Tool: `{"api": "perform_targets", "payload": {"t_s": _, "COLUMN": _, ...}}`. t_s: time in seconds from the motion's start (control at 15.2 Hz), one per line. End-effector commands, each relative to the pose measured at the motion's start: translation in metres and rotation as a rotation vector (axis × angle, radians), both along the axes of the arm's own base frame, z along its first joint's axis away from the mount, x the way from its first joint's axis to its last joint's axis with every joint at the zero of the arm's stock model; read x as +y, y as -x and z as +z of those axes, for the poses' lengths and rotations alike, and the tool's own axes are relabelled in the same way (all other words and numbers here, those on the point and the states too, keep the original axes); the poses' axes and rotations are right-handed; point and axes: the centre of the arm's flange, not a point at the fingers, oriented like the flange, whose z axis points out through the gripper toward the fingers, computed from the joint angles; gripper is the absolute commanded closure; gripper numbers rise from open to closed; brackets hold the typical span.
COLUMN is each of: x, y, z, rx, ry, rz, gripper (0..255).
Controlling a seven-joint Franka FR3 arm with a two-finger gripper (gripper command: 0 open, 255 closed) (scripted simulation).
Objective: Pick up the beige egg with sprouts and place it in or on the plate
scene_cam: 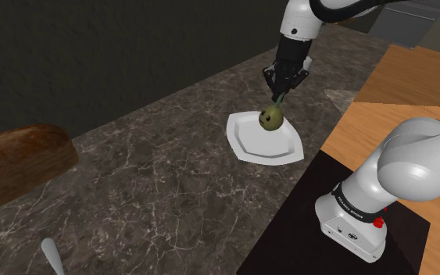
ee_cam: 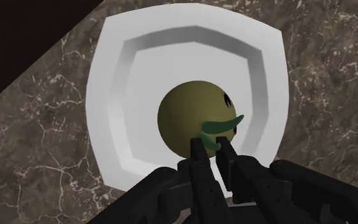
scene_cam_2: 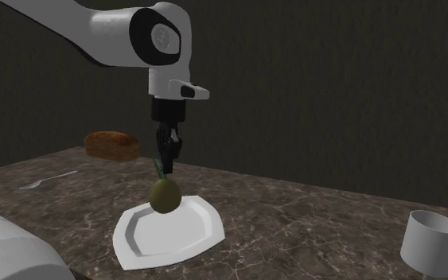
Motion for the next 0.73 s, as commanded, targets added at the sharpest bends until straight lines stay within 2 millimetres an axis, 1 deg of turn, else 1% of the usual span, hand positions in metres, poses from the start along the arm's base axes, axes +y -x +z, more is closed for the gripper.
{"api": "perform_targets", "payload": {"t_s": 0.0, "x": 0.0, "y": 0.0, "z": -0.011, "rx": -0.001, "ry": 0.0, "rz": 0.0, "gripper": 255}}
{"api": "perform_targets", "payload": {"t_s": 0.66, "x": 0.0, "y": 0.0, "z": -0.062, "rx": -0.001, "ry": 0.0, "rz": 0.0, "gripper": 255}}
